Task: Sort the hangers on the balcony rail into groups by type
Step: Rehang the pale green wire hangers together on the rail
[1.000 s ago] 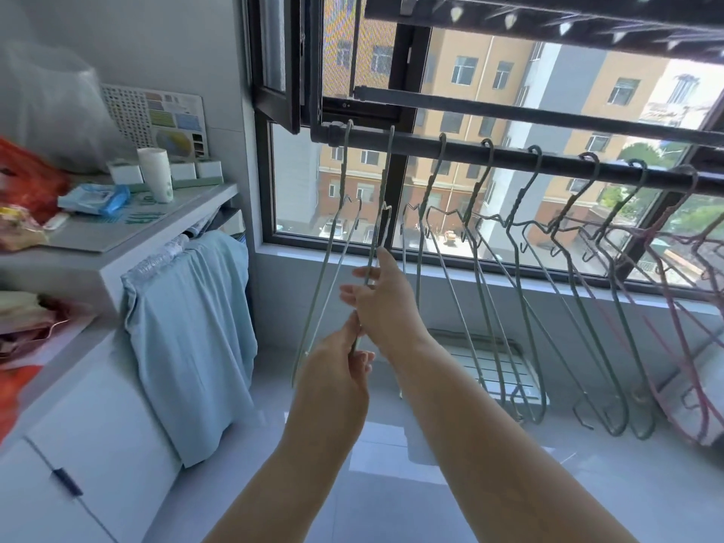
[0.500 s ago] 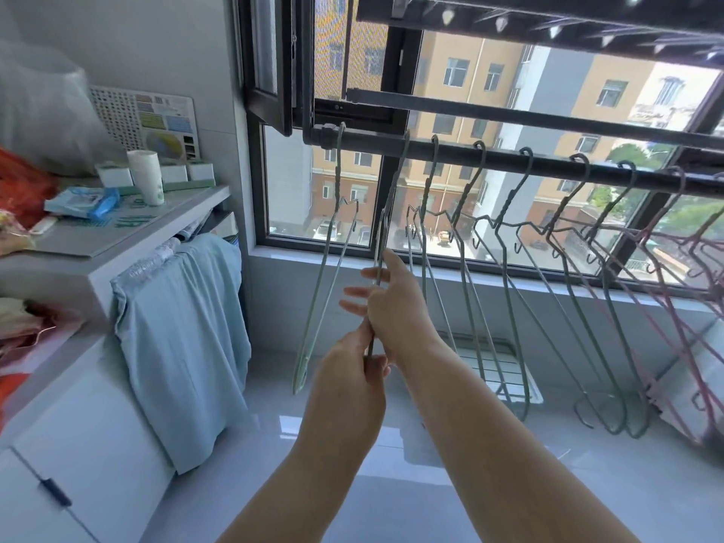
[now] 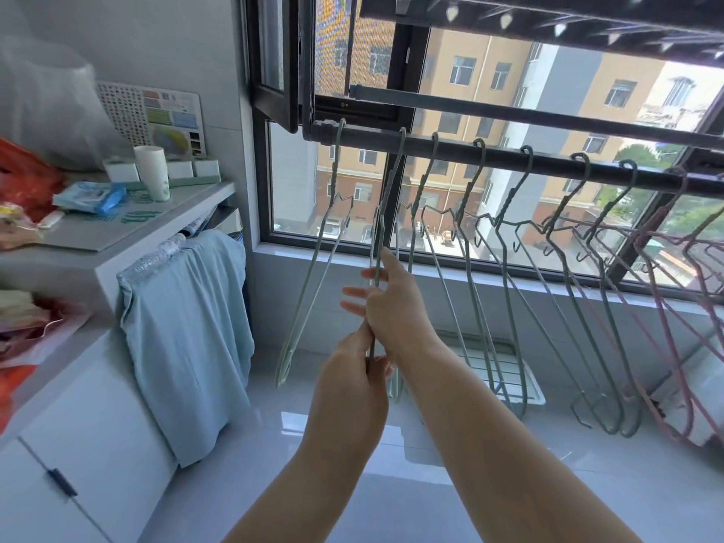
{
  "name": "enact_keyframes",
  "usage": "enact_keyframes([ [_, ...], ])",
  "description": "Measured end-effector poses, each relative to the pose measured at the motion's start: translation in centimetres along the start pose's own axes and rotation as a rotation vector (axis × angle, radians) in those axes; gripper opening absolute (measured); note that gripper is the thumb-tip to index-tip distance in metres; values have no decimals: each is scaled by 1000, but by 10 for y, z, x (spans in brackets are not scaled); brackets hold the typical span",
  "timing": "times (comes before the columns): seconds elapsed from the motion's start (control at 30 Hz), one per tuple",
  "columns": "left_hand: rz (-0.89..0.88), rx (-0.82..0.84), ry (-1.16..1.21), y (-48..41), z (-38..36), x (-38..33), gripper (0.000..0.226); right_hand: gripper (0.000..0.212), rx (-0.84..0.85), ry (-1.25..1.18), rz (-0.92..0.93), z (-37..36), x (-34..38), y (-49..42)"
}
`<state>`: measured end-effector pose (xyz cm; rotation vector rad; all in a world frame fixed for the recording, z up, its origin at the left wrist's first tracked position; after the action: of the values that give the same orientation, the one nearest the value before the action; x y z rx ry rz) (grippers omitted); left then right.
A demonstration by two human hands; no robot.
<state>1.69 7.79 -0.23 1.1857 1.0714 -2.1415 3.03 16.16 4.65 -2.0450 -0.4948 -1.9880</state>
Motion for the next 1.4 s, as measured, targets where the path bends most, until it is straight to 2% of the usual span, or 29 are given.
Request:
enact_keyframes([
  [0.17,0,-2,33,2,5,-6,35,73,4,47,67,-5,-3,-1],
  [0.3,4,3,17,2,7,-4,37,74,25,40,80,-7,-3,0],
  [0.4,33,-3,15,2,5,3,39,67,23,108,89,-8,-3,-1],
  [0.5,26,-37,-8,4,6,6,45,54,-53,438,263,4,2,3],
  [0.6,-52,-110,-57,9,12,-2,56,48,-252,527,512,31,12,12],
  [0.63,-107,-146,-67,9,15,-7,58,48,-302,529,540,40,11,13],
  [0.7,-213,-195,-34,8,18,-22,56,52,-308,525,453,52,1,7],
  [0.77,-257,-173,22,2,15,-34,50,58,-224,508,277,54,-19,2],
  [0.87,-163,-78,43,-16,4,-43,48,56,-126,428,165,50,-46,5],
  [1.0,-1,121,-129,-41,-17,-43,44,35,-103,146,143,48,-59,19],
  [1.1,51,234,-203,-50,-30,-41,30,24,-139,-30,193,48,-61,29],
  [1.23,55,217,-134,-55,-38,-38,9,27,-203,-43,290,49,-61,32],
  [1.4,31,200,-112,-58,-40,-36,11,31,-206,-8,319,50,-63,30],
])
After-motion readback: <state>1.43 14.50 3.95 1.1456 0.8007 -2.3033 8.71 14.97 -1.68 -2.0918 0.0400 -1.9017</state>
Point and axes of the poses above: each hand's wrist, its own y-axis away from the middle knuckle, its own z-axis out of the back of the hand, x = y × z, the point moved 3 cm from there along -y, towards the middle knuckle, and after that the axes turned 11 degrees about -x, right-handed, at the moved point
